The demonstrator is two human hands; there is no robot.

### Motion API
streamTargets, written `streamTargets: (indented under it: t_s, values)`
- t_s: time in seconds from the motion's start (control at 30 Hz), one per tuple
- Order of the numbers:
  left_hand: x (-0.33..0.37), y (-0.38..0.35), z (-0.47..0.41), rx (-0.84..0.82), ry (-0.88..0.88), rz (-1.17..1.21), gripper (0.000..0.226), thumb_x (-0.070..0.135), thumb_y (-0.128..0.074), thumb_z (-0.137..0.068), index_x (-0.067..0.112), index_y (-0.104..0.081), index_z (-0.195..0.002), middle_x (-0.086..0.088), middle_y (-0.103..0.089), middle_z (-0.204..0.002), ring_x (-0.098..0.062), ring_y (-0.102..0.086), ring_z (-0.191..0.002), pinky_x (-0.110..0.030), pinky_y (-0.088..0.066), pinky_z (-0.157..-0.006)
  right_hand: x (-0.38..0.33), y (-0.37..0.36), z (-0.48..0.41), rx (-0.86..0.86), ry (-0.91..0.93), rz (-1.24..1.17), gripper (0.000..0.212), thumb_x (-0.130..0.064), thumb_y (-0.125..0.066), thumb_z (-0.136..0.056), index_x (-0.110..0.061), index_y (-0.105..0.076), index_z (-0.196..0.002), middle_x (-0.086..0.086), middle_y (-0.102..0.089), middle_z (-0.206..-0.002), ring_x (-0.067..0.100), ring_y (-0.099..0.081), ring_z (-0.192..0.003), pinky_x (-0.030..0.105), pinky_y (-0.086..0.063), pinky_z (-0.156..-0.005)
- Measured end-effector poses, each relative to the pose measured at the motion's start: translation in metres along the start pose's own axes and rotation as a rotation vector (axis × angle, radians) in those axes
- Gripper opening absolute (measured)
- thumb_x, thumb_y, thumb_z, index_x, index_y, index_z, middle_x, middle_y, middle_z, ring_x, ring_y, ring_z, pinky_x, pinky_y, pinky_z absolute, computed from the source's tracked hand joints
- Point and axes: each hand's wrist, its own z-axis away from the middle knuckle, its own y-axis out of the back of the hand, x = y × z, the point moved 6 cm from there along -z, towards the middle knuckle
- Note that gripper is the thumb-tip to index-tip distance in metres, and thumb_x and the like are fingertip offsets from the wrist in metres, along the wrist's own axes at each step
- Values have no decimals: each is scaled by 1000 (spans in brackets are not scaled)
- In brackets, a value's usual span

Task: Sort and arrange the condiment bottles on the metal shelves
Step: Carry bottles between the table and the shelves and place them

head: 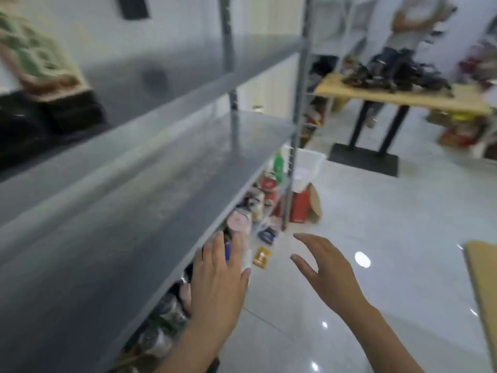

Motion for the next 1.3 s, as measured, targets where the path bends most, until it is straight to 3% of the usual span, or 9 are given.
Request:
streamTargets:
  t_s: [0.17, 0.3, 0.43, 0.57, 0.7, 0.9, 1.0, 1.07, 1.3]
  values:
    - [89, -21, 15, -81, -243, 9, 68, 38, -81, -67, 7, -58, -123, -22, -60, -118, -39, -58, -104, -50, -52, -85, 69, 35, 108, 28, -348, 66, 65, -68, -25, -87, -27, -56, -125, -12, -61, -122, 10, -57, -113, 18, -37, -90]
    - [174, -29, 55, -174, -482, 29, 66, 44, -67, -82, 14, -48, -138, -18, -53, -132, -35, -52, -118, -48, -44, -99, 103, 75, 209, 80, -603, 95, 48, -52, -41, -92, -25, -52, -131, -10, -56, -128, 10, -52, -119, 19, -35, -97]
    - [255, -38, 108, -220, -739, 68, 71, 40, -80, -70, 9, -56, -130, -21, -60, -122, -37, -61, -106, -53, -51, -88, 125, 114, 316, 174, -850, 165, 47, -49, -46, -93, -19, -56, -128, -3, -61, -124, 16, -54, -116, 20, -34, -92]
    - [322, -47, 170, -326, -968, 71, 63, 47, -31, -100, 20, -7, -152, -10, -18, -157, -28, -21, -142, -43, -15, -117, 131, 144, 419, 288, -1107, 148, 45, -47, -41, -94, -23, -52, -131, -3, -57, -128, 15, -51, -119, 25, -36, -96]
    - [380, -40, 218, -321, -1198, 94, 62, 47, -30, -100, 21, -5, -151, -8, -18, -156, -24, -20, -142, -39, -15, -117, 121, 165, 499, 421, -1338, 146, 41, -44, -44, -94, -28, -50, -131, -6, -53, -132, 12, -46, -123, 26, -35, -99]
    - [442, -44, 266, -340, -1511, 73, 63, 49, -34, -98, 21, -10, -150, -7, -24, -153, -26, -26, -139, -40, -20, -115, 89, 175, 549, 681, -1476, 22, 40, -44, -46, -93, -28, -52, -129, -18, -50, -124, 0, -43, -117, 21, -36, -95]
    - [467, -47, 288, -395, -1659, 38, 69, 49, -57, -89, 18, -33, -145, -12, -45, -141, -30, -46, -127, -44, -36, -105, 75, 174, 559, 833, -1534, 20, 42, -54, -47, -89, -31, -57, -123, -20, -54, -119, -1, -50, -110, 22, -43, -90]
    - [481, -50, 301, -382, -1760, 58, 72, 49, -67, -81, 16, -44, -140, -13, -55, -132, -32, -54, -118, -45, -43, -98, 67, 171, 572, 941, -1603, 35, 29, -40, -55, -91, -31, -60, -118, -17, -60, -115, 0, -55, -105, 17, -43, -84]
    - [522, -48, 342, -434, -2085, 122, 73, 50, -47, -93, 21, -11, -150, -5, -28, -151, -25, -28, -138, -37, -26, -112, 47, 161, 615, 1219, -1906, 49, 29, -31, -59, -90, -25, -58, -118, -8, -61, -116, 12, -55, -110, 33, -46, -90]
